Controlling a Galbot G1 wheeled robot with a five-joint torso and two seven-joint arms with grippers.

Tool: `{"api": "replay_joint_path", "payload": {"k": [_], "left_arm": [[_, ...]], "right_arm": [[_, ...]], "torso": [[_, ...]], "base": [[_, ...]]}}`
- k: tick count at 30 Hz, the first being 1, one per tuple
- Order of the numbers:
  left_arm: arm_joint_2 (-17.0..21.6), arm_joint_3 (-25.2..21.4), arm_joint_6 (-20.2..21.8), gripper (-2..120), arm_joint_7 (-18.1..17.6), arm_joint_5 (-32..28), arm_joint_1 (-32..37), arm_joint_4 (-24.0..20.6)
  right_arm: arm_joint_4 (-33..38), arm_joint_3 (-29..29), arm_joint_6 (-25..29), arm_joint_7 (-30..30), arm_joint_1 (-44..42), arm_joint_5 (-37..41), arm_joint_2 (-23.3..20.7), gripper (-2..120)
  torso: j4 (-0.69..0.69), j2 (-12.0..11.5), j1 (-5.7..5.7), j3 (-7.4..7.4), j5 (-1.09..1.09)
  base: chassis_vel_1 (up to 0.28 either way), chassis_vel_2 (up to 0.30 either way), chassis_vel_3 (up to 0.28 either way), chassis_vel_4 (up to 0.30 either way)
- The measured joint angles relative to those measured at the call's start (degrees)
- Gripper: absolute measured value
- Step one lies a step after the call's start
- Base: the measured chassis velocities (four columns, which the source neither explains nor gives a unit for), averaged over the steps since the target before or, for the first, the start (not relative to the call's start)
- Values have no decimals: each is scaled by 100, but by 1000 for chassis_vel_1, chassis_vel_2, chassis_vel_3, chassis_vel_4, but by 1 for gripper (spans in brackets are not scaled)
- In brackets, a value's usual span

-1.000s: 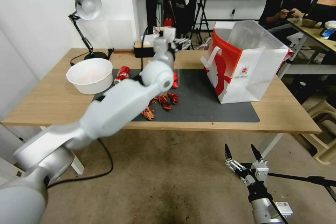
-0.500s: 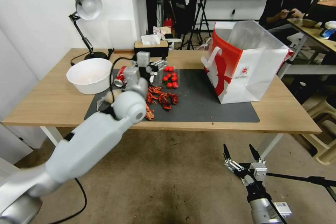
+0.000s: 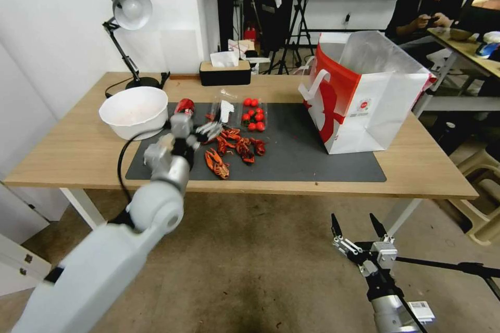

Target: Pick up the trash from the table and place it into the takeout bag.

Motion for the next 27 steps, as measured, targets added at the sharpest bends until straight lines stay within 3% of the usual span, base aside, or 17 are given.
{"api": "replay_joint_path", "payload": {"k": [3, 16, 27], "left_arm": [[-157, -253, -209, 100, 46, 350, 751, -96], [-773, -789, -562, 100, 49, 1091, 1905, -255], [-823, -960, -534, 100, -23, 1206, 2093, -272]], "right_arm": [[-13, -22, 11, -3, 22, 11, -2, 100], [-13, -97, 65, -7, -22, 4, -41, 100], [-14, -107, 94, -19, -52, -8, -55, 100]], "torso": [[0, 0, 0, 0, 3], [-1, 0, 0, 0, 1], [0, 0, 1, 0, 1]], "base": [[0, 0, 0, 0], [0, 0, 0, 0], [0, 0, 0, 0]]}}
